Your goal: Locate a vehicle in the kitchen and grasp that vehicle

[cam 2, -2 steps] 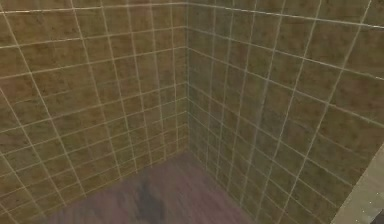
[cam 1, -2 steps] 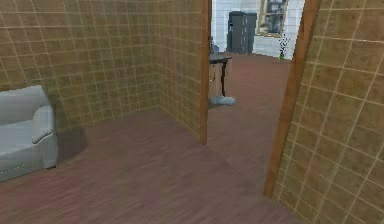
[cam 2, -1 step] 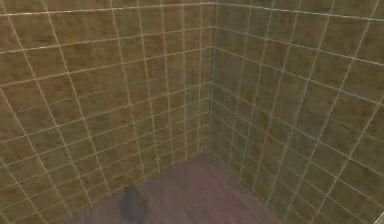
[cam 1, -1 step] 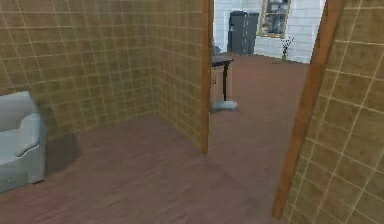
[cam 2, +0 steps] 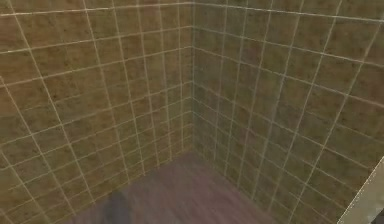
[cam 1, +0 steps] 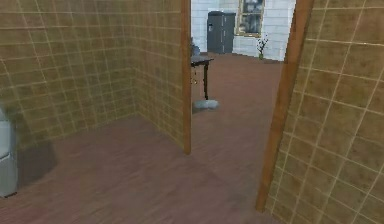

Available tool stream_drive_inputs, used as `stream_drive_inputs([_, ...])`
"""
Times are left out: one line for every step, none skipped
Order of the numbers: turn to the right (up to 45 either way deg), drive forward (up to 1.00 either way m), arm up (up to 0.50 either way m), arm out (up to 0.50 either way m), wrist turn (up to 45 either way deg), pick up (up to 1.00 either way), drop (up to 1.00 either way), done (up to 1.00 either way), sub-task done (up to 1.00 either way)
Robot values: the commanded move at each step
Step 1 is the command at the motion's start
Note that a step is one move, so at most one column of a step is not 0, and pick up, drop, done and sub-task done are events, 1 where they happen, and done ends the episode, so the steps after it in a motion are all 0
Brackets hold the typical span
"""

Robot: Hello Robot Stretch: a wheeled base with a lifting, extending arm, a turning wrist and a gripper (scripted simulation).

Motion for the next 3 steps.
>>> stream_drive_inputs([0.0, 1.00, 0.00, 0.00, 0.0, 0.00, 0.00, 0.00, 0.00])
stream_drive_inputs([3.0, 0.00, 0.00, 0.00, 0.0, 0.00, 0.00, 0.00, 0.00])
stream_drive_inputs([0.0, 0.55, 0.00, 0.00, 0.0, 0.00, 0.00, 0.00, 0.00])
